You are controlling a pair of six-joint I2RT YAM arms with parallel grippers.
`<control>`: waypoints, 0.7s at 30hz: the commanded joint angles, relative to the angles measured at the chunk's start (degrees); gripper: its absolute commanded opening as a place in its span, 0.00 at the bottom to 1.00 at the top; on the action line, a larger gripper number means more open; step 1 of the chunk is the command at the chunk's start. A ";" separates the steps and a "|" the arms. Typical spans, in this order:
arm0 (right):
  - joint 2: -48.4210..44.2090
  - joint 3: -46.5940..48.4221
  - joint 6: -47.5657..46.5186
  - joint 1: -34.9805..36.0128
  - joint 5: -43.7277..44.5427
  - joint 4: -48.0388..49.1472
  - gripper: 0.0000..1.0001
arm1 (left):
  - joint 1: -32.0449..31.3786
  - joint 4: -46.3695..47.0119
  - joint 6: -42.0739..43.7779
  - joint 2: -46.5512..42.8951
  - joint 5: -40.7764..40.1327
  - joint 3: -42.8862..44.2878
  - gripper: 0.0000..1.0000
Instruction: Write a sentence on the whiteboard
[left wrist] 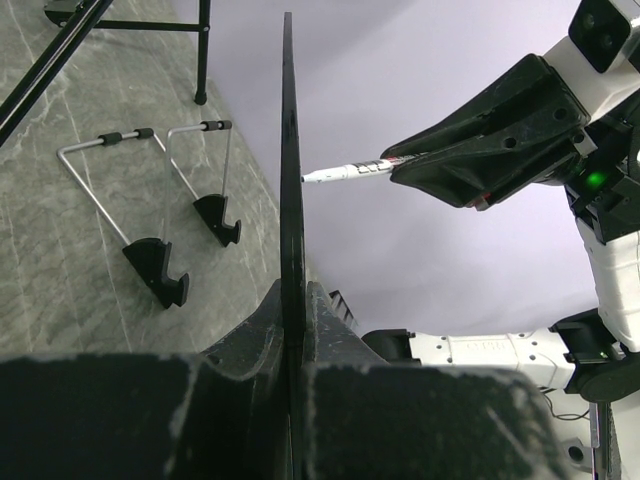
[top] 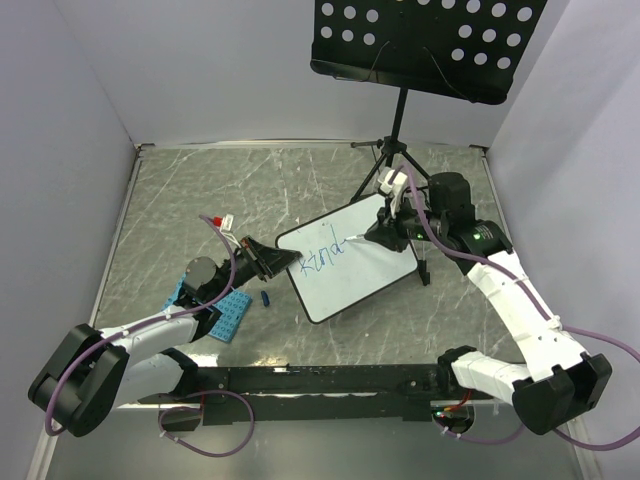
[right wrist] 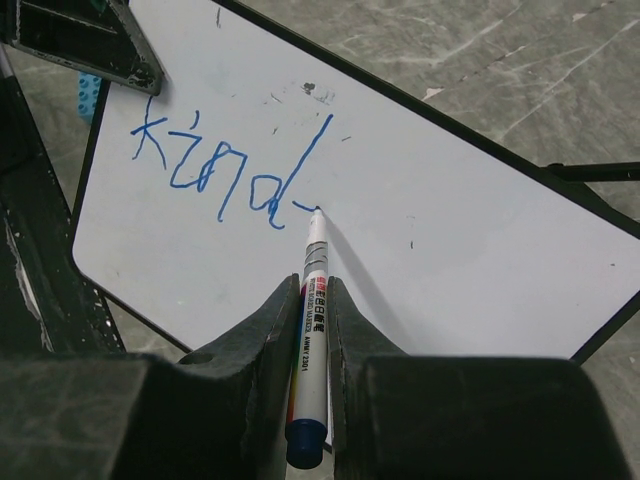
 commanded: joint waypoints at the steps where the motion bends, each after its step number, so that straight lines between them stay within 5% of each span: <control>1: 1.13 2.14 0.43 -0.52 0.19 2.05 0.00 | -0.05 10.60 -2.02 -1.72 0.87 2.73 0.01; 21: 1.05 0.47 -0.19 -0.52 -3.16 1.70 0.00 | -0.05 10.43 -2.20 -1.89 0.70 2.73 0.01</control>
